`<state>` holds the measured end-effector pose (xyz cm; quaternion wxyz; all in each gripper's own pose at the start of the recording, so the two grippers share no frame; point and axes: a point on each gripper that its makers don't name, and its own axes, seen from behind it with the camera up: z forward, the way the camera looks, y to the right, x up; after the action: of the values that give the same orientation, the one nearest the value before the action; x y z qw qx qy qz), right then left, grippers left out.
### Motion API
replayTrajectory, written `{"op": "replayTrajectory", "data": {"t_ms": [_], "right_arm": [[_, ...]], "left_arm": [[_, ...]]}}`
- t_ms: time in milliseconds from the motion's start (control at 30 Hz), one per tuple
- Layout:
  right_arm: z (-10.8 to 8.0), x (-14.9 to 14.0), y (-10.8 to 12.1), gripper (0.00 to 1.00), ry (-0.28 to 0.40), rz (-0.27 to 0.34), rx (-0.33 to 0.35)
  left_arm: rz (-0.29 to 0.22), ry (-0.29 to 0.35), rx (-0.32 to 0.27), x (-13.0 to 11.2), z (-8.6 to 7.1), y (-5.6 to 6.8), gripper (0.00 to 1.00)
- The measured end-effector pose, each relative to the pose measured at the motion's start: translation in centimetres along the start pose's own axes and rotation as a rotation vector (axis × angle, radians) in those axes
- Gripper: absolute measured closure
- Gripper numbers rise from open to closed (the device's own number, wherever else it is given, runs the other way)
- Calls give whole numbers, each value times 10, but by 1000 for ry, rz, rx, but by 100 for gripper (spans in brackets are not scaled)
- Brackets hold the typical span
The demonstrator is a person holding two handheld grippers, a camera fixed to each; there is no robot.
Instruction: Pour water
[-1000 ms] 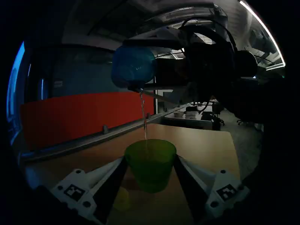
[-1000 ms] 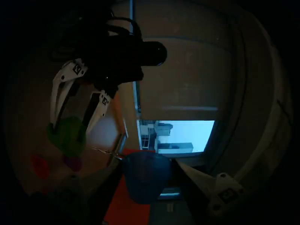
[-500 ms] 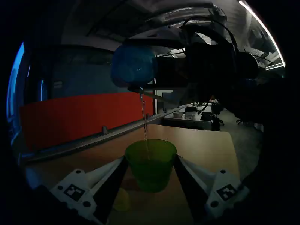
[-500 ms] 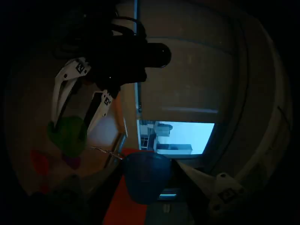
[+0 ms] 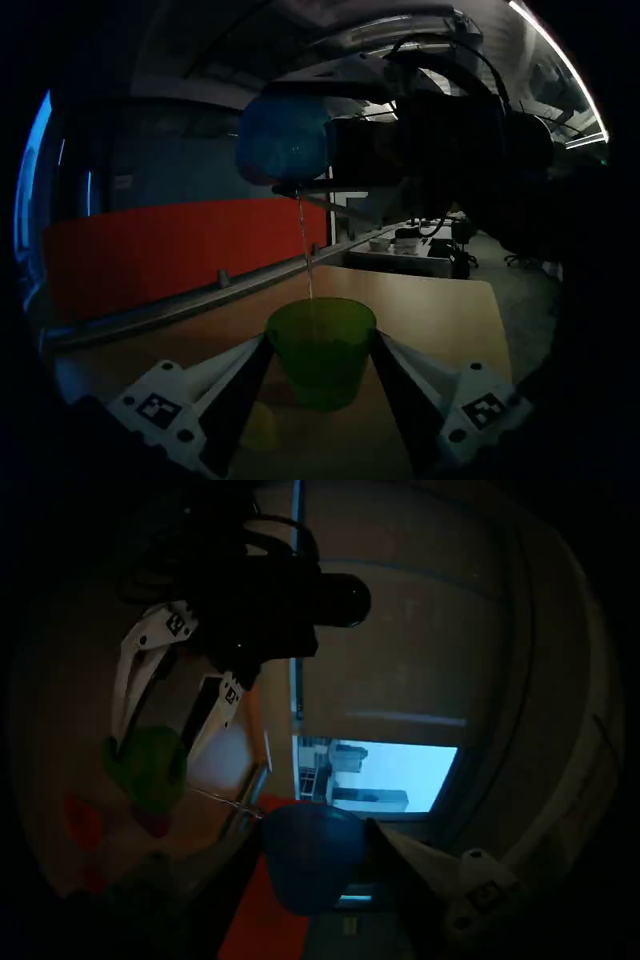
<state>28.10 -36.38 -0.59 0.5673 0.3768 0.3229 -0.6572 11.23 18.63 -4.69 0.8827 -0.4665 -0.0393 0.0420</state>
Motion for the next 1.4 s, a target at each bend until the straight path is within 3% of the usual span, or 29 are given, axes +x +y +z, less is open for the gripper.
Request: {"op": "replayTrajectory", "data": {"t_ms": [900, 1200, 1400], "right_arm": [[-2, 1, -1, 6, 11, 23, -1], [-1, 2, -6, 6, 19, 77, 0], [-2, 4, -6, 6, 33, 155, -7]], "left_arm": [[2, -4, 4, -2, -1, 1, 15], [4, -5, 6, -1, 0, 1, 15], [8, -5, 11, -1, 0, 0, 15]]}}
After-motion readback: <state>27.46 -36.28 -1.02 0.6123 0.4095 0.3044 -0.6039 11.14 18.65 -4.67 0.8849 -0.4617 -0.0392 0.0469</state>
